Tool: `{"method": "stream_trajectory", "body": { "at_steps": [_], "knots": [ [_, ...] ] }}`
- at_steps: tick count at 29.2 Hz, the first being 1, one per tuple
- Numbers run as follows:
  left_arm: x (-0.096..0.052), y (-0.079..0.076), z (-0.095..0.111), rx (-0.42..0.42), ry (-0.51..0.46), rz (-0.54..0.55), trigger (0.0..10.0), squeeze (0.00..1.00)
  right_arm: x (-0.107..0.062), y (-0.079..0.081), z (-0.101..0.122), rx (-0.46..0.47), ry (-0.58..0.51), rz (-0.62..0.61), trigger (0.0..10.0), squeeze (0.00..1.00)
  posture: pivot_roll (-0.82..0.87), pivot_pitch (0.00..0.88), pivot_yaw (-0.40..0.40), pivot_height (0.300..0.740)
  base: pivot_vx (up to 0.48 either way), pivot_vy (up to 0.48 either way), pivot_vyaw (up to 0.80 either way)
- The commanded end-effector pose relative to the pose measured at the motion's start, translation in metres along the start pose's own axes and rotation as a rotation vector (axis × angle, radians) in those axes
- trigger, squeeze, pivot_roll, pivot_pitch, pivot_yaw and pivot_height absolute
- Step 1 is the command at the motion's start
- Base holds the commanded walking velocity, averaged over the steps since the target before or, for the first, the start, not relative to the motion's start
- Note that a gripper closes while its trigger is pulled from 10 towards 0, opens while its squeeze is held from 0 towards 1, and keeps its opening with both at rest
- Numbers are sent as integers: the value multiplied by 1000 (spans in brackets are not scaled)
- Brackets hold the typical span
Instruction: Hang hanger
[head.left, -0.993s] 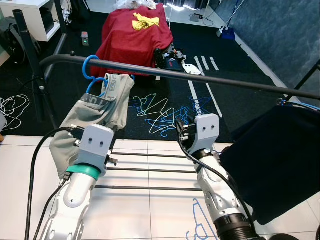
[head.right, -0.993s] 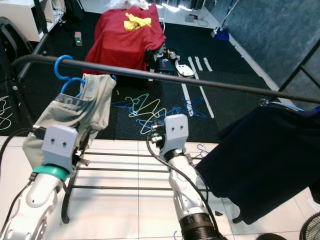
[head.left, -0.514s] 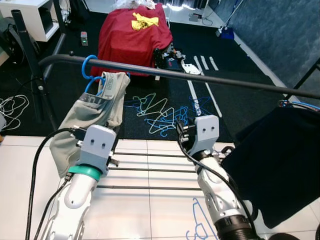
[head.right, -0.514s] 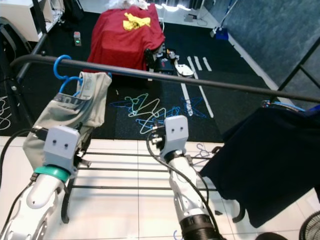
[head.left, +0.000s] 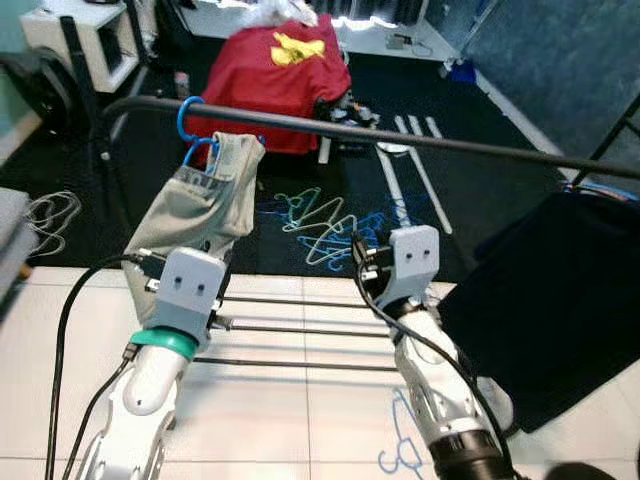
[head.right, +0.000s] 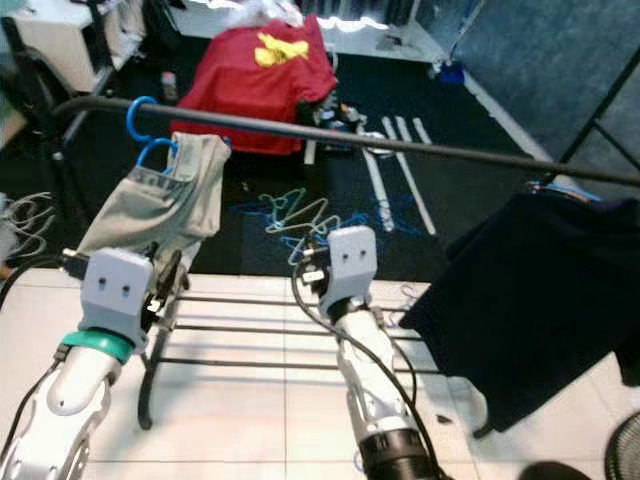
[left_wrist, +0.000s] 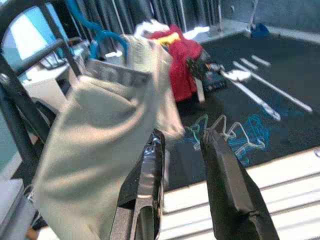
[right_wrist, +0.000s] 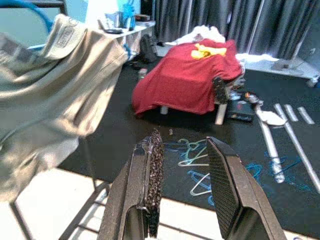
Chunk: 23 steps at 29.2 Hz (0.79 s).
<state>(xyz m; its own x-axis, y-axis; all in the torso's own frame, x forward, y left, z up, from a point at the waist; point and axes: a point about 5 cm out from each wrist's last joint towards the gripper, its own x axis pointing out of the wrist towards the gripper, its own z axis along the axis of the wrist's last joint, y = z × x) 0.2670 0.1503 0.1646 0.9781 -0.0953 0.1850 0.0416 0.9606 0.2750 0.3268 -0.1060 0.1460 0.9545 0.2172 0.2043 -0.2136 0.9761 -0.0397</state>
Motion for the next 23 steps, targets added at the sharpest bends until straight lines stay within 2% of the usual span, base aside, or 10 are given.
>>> {"method": "stream_trajectory", "body": {
  "at_steps": [1, 23],
  "knots": [
    [0, -1, 1, 12, -5, -9, 10000, 0, -1, -2, -1, -1, 8, -14, 10000, 0, 81, 25, -26, 740, -360, 0, 0],
    [1, -1, 1, 14, -4, -7, 10000, 0, -1, -2, -3, 1, 16, -16, 10000, 0, 81, 20, -27, 740, -360, 0, 0]
  ]
}}
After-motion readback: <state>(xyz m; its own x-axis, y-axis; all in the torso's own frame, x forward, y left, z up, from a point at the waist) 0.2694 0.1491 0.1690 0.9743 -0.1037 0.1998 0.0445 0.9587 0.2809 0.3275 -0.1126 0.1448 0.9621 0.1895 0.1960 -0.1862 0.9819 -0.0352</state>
